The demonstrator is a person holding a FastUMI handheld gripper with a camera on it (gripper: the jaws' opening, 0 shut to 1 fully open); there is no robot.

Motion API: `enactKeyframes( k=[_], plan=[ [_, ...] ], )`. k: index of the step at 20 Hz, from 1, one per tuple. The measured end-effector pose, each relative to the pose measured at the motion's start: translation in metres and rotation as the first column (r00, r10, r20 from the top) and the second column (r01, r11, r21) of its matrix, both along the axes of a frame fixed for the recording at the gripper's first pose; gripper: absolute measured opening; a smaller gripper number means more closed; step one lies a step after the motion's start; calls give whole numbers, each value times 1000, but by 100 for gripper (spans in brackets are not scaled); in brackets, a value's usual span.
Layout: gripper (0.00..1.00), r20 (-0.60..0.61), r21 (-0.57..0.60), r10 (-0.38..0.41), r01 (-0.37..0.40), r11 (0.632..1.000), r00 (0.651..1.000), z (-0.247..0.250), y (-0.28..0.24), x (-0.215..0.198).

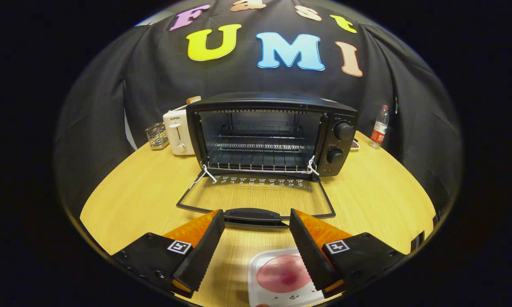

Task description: Open the toaster oven, put the food inside, and close the toaster oven door.

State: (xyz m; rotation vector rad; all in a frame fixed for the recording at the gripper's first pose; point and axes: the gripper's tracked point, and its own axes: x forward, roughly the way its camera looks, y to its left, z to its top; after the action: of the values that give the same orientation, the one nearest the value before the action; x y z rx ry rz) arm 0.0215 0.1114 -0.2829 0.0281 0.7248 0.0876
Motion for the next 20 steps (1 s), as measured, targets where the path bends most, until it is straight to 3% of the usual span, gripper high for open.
enactKeyframes(
  k=[6,13,20],
  plan=[
    [98,-103,176,51,-33,984,993,30,-15,-38],
    [98,-211,245,117,-63,968,970,39,-69,-55],
    [98,-475,330,190,-25,944,859,2,-119,-71]
  ],
)
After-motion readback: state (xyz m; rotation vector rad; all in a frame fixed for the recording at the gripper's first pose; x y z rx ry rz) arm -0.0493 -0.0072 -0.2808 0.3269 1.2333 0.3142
